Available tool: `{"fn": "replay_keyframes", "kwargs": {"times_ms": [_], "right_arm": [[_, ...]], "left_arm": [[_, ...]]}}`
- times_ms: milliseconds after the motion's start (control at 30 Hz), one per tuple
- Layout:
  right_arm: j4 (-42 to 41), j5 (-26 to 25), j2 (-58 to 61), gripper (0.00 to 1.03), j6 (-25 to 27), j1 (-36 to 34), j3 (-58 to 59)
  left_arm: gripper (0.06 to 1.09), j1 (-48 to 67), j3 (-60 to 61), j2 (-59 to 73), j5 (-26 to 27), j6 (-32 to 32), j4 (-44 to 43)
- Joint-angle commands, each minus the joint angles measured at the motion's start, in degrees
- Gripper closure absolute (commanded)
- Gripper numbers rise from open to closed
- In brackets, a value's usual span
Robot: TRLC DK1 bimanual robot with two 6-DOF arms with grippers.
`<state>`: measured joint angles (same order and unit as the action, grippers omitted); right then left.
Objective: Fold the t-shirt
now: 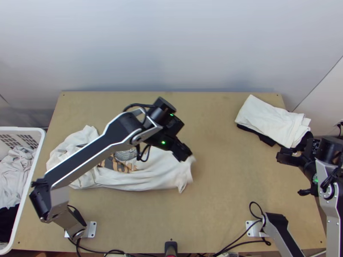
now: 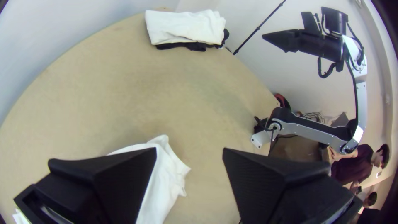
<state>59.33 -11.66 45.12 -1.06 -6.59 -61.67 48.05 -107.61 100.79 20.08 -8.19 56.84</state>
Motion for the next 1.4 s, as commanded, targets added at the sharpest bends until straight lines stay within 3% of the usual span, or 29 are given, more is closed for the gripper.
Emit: {"fn": "replay_keyframes", "kwargs": {"times_ms": [0, 100, 333, 633, 833, 967, 1367], "right_arm": [[0.9, 0.1, -1.7, 0.05, -0.1, -1.8, 0.9], [0.9, 0.3, -2.5, 0.05, -0.2, -2.1, 2.1], [0.7, 0.9, -2.9, 0.05, -0.6, -2.2, 4.1], [-0.5, 2.2, -0.9, 0.05, -0.9, -1.1, 3.7], [-0.5, 2.2, 0.4, 0.05, -0.5, 0.3, 1.9], [-0.5, 2.2, 0.9, 0.05, -0.5, 0.6, 1.1], [-0.6, 2.3, 0.1, 0.05, -0.5, 0.5, 3.0]], "left_arm": [[0.10, -1.7, -0.9, 0.1, -1.0, -0.2, 2.8], [0.10, -6.3, -2.1, -4.6, -0.9, 3.4, 10.8], [0.10, -31.8, 10.7, -15.5, -0.9, 22.3, 23.8], [0.11, -69.2, 25.3, -17.3, -1.2, 47.8, 22.7], [0.11, -82.2, 27.2, -13.2, -1.3, 54.5, 17.3], [0.11, -87.0, 29.5, -12.6, -4.3, 58.3, 11.1], [0.11, -94.2, 31.6, -10.9, -7.3, 64.2, 10.9]]}}
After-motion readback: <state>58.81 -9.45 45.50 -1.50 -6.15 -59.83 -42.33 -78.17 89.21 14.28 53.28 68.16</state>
